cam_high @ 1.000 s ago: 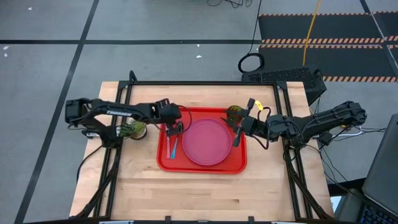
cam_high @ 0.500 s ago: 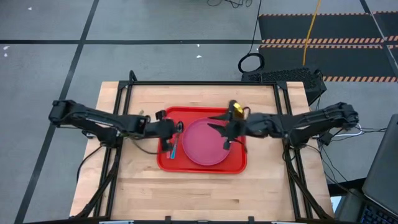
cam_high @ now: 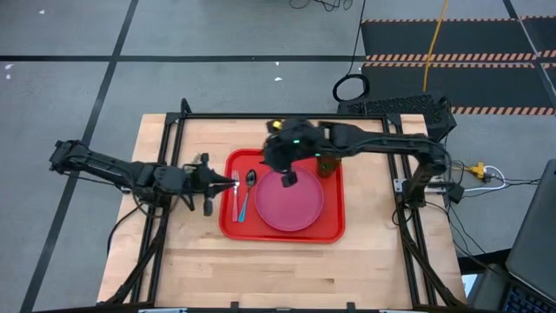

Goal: Pick and place plate/cup/fork/spoon on tray
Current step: Adjust the silverware on the red tray

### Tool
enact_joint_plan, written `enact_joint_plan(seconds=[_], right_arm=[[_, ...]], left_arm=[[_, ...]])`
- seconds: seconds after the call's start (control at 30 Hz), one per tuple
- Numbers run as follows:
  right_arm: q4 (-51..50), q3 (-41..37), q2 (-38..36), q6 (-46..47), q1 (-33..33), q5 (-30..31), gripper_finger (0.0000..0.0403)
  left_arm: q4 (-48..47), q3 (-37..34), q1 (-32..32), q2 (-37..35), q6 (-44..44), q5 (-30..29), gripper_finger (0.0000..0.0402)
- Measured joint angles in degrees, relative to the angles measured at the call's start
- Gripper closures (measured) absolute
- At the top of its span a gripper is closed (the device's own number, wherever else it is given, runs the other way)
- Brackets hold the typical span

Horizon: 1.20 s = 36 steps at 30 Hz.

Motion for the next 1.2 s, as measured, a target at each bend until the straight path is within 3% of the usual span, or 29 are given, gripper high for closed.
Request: enact_joint_plan(seconds=[0.3,0.57,0.73,0.93,1.1,1.2], right_arm=[[-2.71,7.86,11.62,-3.92,-0.81,-7.11,0.0298],[-0.81,8.24,16.04,-3.86,0.31,-7.10,0.0298],[-0.72,8.26,14.83,-0.02,1.87,-3.59,0.0298],[-3.27,8.26,9.46,3.47,4.16,6.44,0.0298],[-7.42,8.26,4.18,8.96,4.05,8.24,0.0298],[-10.27,7.18,0.82,12.52,3.49,8.28,0.0298]], left_arm=[[4.70,-6.05,-4.66,-3.98,-2.30,-4.81,0.0353],[4.70,-6.62,-11.31,-3.83,-4.93,-11.14,0.0353],[2.19,-6.62,-13.36,-3.73,-7.62,-12.15,0.0353],[2.98,-6.60,-13.59,-0.81,-10.42,-12.27,0.0353],[10.63,-6.60,-11.86,3.48,-4.03,-11.87,0.0353],[16.92,-6.60,-10.73,5.45,1.22,-7.31,0.0353]])
